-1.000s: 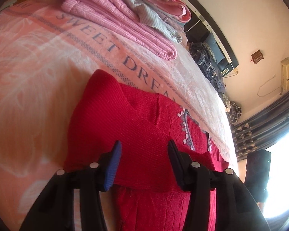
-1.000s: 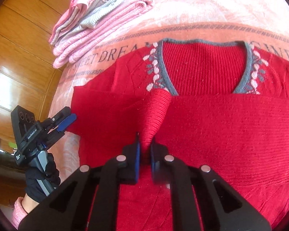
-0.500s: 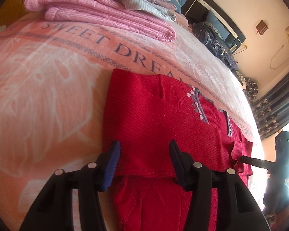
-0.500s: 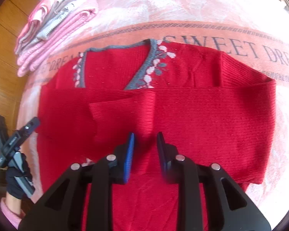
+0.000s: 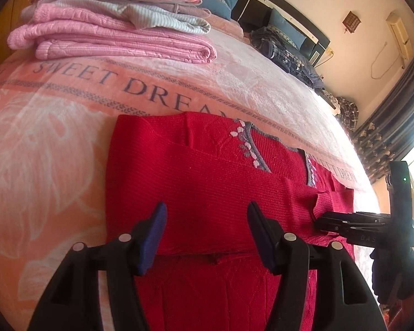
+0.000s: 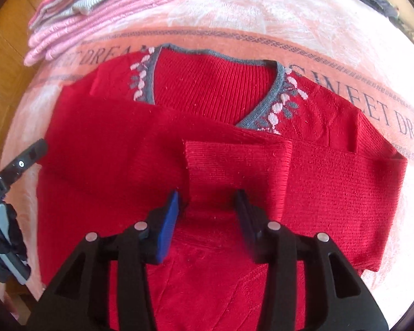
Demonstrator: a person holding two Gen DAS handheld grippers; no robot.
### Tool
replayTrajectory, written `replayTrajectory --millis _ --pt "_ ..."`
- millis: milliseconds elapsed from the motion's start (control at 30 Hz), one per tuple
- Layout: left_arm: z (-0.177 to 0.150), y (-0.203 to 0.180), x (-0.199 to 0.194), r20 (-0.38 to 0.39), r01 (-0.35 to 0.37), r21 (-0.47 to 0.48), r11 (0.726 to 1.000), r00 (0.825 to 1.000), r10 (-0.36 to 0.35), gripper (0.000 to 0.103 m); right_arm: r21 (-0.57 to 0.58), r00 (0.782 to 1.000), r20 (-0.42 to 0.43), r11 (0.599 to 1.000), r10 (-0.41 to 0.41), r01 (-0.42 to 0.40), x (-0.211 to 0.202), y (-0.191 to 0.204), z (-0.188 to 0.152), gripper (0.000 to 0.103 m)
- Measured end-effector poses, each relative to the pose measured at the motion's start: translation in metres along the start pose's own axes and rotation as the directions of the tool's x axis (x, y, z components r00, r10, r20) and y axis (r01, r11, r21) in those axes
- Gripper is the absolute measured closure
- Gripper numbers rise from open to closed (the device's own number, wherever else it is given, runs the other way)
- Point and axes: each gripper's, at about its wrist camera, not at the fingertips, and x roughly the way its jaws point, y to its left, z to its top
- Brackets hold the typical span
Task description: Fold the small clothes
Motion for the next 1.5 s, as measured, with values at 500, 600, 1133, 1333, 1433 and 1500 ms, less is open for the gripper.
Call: replayTrajectory --millis 500,600,1133,1333,1433,1500 --pt "-0.008 0.009 0.01 -0.034 -0.01 -0.023 1.0 0.999 0.009 0.04 0.169 0.982 0.097 0.97 0.16 -0.174 -0.035 -0.072 -0.008 0.094" --pt "-0.008 0.006 0.011 -0.033 -0.018 -0.015 1.0 0.999 0.017 0.037 0.25 0.981 0.106 0.951 0.163 -0.185 -0.045 -0.108 -0.013 0.091" --pt "-0.001 -0.013 0.01 -0.008 -0.028 0.0 1.0 1.0 0.028 0.035 0.418 0.965 0.041 0.873 0.258 -0.251 -0.016 -0.162 -0.042 0.069" --pt "-0.006 -0.008 0.017 -0.031 -0.026 0.006 1.0 0.999 0.026 0.035 0.34 0.973 0.07 0.912 0.219 -0.229 -0.016 -0.148 -0.035 0.099" --pt "-0.006 -0.007 0.016 -0.031 -0.02 0.001 1.0 0.999 0.02 0.034 0.339 0.98 0.081 0.919 0.183 -0.2 -0.024 -0.148 -0.032 0.099" --pt "-0.007 -0.006 0.017 -0.031 -0.022 0.004 1.0 0.999 0.022 0.034 0.325 0.989 0.048 0.934 0.139 -0.147 -0.025 -0.148 -0.03 0.096"
